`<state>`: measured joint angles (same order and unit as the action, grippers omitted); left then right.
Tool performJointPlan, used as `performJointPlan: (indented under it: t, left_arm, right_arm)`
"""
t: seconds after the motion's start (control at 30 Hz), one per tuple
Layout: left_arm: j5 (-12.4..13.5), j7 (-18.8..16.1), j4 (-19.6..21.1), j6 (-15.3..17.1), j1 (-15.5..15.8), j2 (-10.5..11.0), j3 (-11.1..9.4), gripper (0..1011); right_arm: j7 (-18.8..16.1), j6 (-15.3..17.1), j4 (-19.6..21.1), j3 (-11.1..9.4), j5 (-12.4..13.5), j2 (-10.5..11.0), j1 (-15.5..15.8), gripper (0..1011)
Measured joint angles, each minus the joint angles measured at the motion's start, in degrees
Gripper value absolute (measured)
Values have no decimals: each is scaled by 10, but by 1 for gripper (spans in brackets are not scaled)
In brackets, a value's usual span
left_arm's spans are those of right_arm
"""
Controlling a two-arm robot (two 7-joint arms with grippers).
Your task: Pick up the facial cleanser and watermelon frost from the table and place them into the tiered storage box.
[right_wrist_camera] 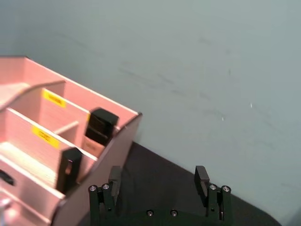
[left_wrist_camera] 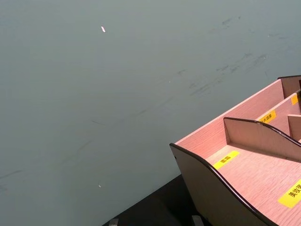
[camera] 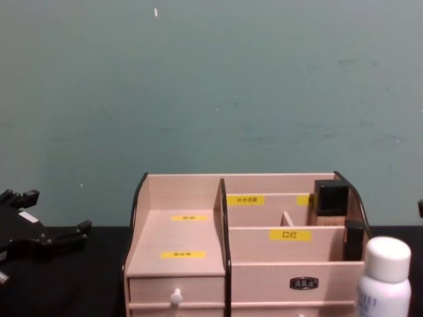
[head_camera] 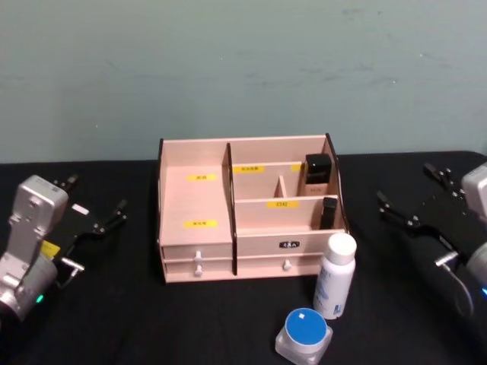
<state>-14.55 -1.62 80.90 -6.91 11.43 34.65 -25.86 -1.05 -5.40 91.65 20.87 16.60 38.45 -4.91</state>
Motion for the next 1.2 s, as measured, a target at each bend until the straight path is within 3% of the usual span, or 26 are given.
performJointPlan:
  t: [0.33,0.6,0.8,1.2]
  left_arm:
    - [0,0,0,0,0,0,0,1010]
    - [0,0,0,0,0,0,0,1010]
    - [0,0,0,0,0,0,0,1010]
    - [0,0,0,0,0,0,0,1010]
  right_arm:
    - [-11,-4,125,-52,21,44,98,1003]
    - [-25,-11,184,-76,31,64,165,1002]
    - [-50,-17,203,-85,50,70,200,1002]
    - [-93,-21,203,-93,75,66,222,1002]
